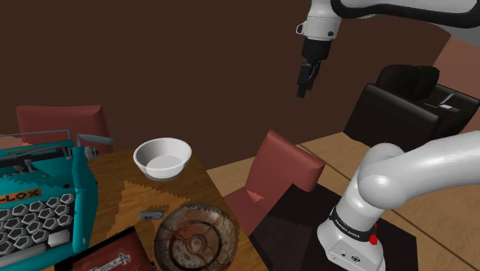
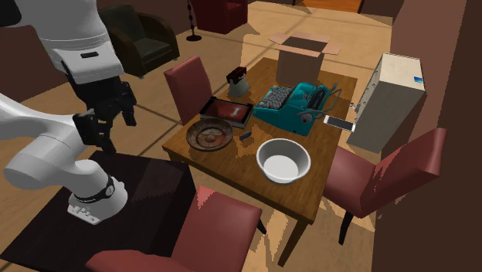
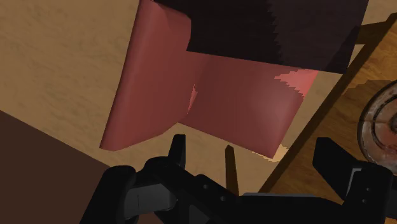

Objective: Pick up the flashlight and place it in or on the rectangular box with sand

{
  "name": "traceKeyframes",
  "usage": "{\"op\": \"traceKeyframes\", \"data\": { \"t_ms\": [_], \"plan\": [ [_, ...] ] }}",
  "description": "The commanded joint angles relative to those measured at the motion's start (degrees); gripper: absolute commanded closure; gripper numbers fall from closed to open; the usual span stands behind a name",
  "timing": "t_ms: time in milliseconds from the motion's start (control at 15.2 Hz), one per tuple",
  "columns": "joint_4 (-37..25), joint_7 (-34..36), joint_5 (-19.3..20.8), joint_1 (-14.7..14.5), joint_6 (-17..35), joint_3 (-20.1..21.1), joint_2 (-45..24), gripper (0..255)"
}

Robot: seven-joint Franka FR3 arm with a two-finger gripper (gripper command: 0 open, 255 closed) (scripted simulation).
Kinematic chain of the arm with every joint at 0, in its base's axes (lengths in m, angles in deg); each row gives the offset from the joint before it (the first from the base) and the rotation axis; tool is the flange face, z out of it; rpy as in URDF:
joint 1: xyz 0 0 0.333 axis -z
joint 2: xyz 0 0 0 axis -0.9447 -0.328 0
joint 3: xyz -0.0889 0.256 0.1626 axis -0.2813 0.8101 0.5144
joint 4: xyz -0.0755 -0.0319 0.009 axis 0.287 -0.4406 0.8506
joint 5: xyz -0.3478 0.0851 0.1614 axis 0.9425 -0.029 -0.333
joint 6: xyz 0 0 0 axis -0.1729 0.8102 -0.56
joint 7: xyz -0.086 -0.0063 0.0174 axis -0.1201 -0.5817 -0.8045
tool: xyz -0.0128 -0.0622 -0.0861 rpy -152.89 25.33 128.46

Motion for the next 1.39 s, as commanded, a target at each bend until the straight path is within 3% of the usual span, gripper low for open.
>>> {"op": "traceKeyframes", "data": {
  "t_ms": [0,660,1320],
  "plan": [
    [0.0,0.0,0.0,0.0,0.0,0.0,0.0,0],
    [5.0,0.8,-4.1,-5.0,15.5,4.5,-10.6,0],
    [4.2,1.2,-6.5,-9.4,29.8,9.5,-25.6,0]
  ]
}}
